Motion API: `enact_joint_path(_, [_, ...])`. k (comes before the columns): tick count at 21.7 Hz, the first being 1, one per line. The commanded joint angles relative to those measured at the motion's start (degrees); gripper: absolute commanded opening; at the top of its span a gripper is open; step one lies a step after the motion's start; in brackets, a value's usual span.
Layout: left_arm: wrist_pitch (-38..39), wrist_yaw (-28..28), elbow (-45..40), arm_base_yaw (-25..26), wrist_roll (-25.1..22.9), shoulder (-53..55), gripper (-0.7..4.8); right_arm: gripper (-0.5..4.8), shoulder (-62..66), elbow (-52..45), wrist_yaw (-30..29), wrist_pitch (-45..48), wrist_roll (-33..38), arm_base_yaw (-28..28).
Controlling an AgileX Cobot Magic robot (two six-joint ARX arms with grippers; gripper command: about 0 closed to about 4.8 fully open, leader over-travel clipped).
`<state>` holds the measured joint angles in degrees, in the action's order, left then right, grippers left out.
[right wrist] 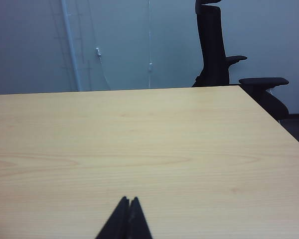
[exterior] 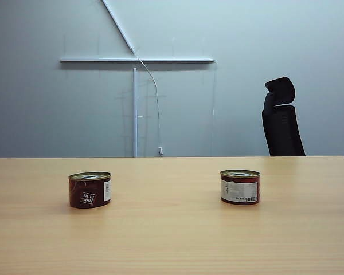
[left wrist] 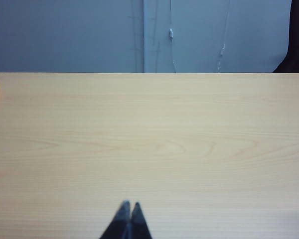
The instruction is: Stack a can of tomatoes on the right onto the can of tomatoes on the left.
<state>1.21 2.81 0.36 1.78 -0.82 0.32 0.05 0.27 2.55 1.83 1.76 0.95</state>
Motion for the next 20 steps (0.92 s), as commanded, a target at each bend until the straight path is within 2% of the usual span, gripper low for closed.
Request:
enact_joint_path(1, [-0.39, -0.04, 0.15, -0.02, -0.24, 0.02, -0.02, -0.05, -0.11, -0.22, -0.09, 0.96, 0.13, 0.02])
enact_joint_path(10, [-0.48, -0.04, 0.15, -0.17, -0.24, 0.61, -0.02, -0.06, -0.11, -0.22, -0.20, 1.20, 0.74, -0.02])
enact_joint_path(12, [-0.44, -1.49, 0.15, -3.96, -0.24, 4.90, -0.02, -0.05, -0.11, -0.22, -5.60, 4.94, 15.47, 0.00])
enact_joint_path(13, [-0.46, -1.70, 0.15, -6.08, -0.24, 6.69, -0.02, -0.04, -0.11, -0.20, -7.82, 6.60, 18.75, -0.07])
enact_joint_path(16, [-0.39, -1.53, 0.15, -16.68, -0.24, 12.39, -0.02, 0.04, -0.04, 0.48, -12.57, 12.31, 23.63, -0.33])
enact_joint_path(20, [-0.42, -1.49, 0.15, -24.44, -0.24, 15.08, -0.02, 0.03, 2.16, 4.76, -14.80, 8.63, 25.27, -1.03])
